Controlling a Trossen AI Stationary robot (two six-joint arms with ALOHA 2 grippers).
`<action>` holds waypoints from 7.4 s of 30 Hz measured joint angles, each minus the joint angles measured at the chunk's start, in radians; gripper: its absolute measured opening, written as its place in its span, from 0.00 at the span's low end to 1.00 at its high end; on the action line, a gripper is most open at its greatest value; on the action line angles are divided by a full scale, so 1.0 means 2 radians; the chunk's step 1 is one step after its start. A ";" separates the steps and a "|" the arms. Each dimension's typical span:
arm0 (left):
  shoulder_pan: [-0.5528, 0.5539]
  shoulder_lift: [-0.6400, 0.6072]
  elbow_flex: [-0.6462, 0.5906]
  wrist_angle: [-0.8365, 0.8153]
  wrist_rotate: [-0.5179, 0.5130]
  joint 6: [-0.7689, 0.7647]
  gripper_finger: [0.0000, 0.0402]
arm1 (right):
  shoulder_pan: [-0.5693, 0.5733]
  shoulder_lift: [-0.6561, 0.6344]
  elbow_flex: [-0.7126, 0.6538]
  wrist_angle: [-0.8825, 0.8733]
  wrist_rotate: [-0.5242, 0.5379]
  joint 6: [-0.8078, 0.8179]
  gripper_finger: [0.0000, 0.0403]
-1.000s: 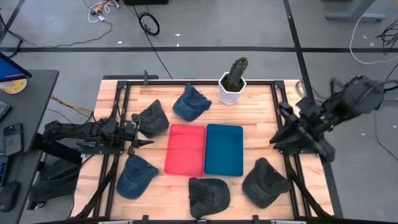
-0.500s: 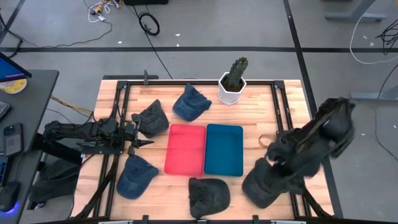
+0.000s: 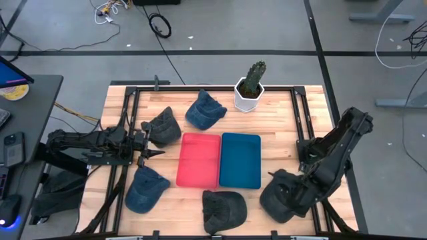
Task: Pick & Place hat
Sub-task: Put the bottom right black cap into the blue bin, then put the bottom black cap into the blue bin
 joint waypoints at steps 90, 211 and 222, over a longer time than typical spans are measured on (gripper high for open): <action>0.000 0.000 0.000 0.000 0.000 0.000 0.44 | -0.278 -0.066 -0.111 0.274 0.059 -0.596 0.00; 0.000 0.000 0.000 0.000 0.000 0.000 0.44 | -0.153 0.340 0.171 0.312 -0.019 -0.888 0.48; 0.000 0.000 0.000 -0.001 0.000 0.000 0.44 | -0.158 0.347 0.171 0.313 -0.022 -0.872 0.41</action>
